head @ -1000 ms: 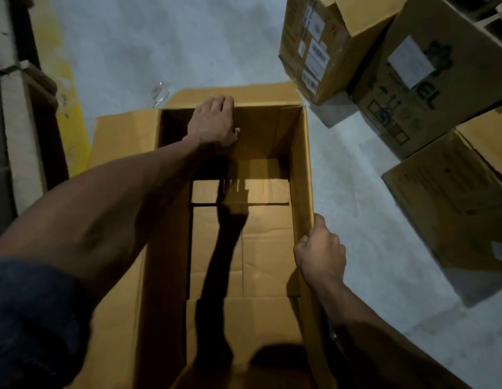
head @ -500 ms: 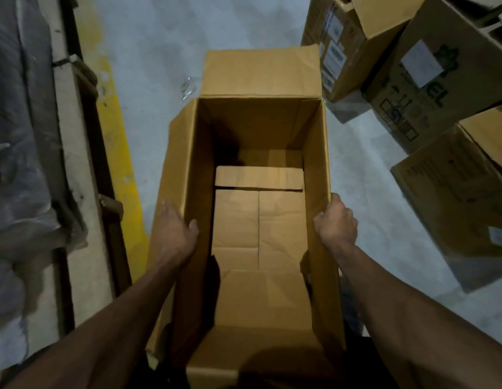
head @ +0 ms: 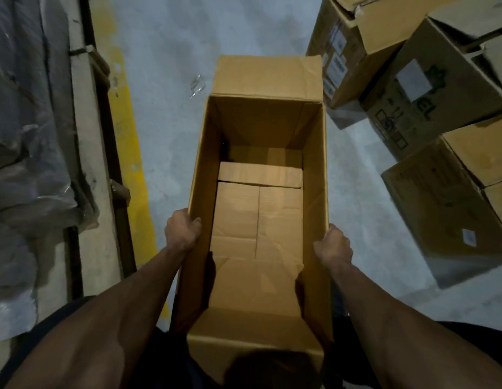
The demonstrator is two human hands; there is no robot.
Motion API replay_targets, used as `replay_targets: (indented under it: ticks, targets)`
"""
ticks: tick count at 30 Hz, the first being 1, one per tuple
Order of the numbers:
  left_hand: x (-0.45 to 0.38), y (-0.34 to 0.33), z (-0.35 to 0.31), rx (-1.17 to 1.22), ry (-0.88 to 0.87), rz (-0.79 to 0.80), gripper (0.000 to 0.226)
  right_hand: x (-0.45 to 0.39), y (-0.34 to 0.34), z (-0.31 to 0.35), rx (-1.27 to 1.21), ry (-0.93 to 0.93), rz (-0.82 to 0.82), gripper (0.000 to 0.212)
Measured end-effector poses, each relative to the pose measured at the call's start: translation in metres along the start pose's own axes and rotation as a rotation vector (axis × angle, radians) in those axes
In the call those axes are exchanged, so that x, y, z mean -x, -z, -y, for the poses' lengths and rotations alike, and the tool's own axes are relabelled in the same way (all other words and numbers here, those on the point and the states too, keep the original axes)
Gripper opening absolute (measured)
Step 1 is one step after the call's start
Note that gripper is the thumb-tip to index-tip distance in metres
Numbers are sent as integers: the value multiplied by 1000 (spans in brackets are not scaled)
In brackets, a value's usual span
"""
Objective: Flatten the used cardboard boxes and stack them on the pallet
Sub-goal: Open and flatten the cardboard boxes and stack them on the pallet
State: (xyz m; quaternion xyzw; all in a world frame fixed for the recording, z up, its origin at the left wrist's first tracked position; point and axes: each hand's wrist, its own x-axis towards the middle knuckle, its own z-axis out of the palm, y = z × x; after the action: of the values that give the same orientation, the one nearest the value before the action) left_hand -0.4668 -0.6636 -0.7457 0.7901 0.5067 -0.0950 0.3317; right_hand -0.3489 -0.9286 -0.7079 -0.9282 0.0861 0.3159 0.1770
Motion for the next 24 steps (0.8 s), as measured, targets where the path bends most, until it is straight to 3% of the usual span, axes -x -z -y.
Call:
replay_targets:
  ticks: [14,24]
  targets:
    - [29,103,-60,172,-136,-118,26,63,103,49,-176,161,-172,24]
    - [89,141,-77,136,-308,-243,28,120,144,36,-308,257,-296,22]
